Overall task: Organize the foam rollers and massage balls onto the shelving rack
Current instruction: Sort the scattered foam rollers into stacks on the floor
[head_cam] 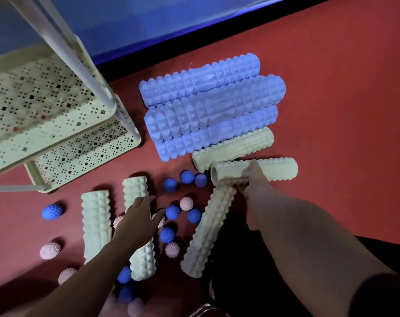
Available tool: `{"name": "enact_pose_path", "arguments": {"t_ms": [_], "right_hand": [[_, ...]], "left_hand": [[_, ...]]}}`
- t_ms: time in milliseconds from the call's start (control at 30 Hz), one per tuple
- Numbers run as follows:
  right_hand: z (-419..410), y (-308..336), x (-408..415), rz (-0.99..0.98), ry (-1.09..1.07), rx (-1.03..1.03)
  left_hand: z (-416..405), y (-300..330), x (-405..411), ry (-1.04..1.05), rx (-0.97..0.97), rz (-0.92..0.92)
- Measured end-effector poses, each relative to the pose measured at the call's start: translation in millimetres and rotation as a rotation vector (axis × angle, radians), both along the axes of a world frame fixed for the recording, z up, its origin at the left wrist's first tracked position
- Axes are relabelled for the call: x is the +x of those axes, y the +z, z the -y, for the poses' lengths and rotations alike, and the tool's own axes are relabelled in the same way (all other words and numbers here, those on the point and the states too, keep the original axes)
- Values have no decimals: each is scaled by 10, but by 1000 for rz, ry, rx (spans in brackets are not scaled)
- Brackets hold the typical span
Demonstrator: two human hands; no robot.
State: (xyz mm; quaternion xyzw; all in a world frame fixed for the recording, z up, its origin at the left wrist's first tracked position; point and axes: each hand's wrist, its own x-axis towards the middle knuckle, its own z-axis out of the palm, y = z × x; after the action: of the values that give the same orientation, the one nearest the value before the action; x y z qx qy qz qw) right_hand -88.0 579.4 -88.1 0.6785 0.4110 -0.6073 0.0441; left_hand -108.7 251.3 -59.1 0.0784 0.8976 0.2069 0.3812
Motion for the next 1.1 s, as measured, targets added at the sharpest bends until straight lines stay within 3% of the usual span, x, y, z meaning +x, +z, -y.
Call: {"name": "enact_pose_path", "arguments": {"t_ms": [267, 467, 633, 767, 900, 1033, 1100], "right_hand": [[-38, -104, -142, 4, -123, -79], [-94, -426, -22, 94, 116, -175], [37, -151, 11, 151, 192, -81], [133, -59, 40, 89, 212, -117], [340, 107, 269, 117, 413, -47], [563, 238, 499, 241, 518, -231], [630, 174, 536, 152, 479, -88]], "left_hand": [[64, -49, 105, 8, -22, 57], [24, -53, 164, 14, 6, 75], [22, -39, 186, 35, 10, 94], [19, 12, 166, 77, 19, 87], [52, 55, 190, 98, 35, 93], [74, 79, 256, 121, 34, 106], [65, 82, 278, 122, 41, 99]]}}
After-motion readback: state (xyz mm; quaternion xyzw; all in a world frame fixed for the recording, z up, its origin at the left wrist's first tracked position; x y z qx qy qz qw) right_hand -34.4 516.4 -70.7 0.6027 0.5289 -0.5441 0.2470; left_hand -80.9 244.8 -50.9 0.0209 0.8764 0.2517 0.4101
